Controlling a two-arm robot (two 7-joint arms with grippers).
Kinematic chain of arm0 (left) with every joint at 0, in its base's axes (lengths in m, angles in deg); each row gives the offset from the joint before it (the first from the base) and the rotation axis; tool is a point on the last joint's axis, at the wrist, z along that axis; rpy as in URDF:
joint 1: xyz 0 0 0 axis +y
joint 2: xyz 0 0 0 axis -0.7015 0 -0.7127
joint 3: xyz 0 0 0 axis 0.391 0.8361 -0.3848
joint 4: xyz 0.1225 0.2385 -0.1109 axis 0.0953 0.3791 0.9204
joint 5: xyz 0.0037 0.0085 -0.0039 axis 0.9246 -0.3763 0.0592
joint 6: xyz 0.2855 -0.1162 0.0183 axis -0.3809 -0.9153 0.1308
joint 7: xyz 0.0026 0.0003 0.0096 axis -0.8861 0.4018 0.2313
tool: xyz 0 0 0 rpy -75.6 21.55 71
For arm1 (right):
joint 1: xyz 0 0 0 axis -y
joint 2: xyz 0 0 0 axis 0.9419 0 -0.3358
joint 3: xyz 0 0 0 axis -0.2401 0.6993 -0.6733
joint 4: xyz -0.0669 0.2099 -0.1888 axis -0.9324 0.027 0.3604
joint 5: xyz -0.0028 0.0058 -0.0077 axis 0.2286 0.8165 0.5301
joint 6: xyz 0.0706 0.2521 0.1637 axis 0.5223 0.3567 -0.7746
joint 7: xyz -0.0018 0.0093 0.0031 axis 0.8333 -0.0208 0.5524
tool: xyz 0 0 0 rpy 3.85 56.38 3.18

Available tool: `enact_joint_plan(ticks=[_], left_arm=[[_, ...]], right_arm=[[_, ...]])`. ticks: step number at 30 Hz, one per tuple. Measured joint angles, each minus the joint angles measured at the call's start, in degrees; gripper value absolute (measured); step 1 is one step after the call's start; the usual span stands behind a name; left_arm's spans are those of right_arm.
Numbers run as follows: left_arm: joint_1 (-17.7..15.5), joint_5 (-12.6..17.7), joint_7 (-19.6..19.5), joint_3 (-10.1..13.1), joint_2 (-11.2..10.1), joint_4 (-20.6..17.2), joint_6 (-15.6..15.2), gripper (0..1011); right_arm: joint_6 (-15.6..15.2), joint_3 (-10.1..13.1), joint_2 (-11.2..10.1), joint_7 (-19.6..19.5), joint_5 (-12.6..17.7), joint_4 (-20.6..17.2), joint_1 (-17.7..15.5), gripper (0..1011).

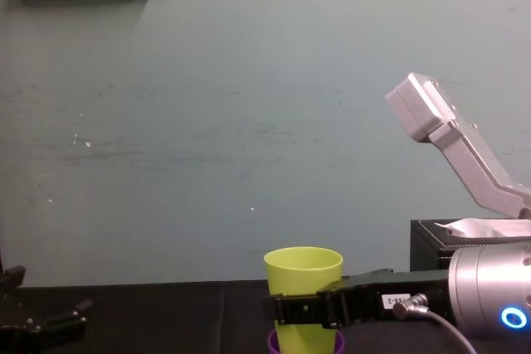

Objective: Stack the three plastic cups sequentially using one hand.

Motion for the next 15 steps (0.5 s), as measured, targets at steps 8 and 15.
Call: enact_joint_plan(ticks=[8,15], left_arm=[[0.00,0.00,0.00,0.00,0.00,0.00,0.00,1000],[0.00,0.00,0.00,0.00,0.00,0.00,0.00,1000]], right_arm=[[0.00,0.04,-0.02,0.02,-0.01,-0.08,0.00,764],[0.00,0.05,-0.04,0.03,-0.04,-0.14,0.00,954]])
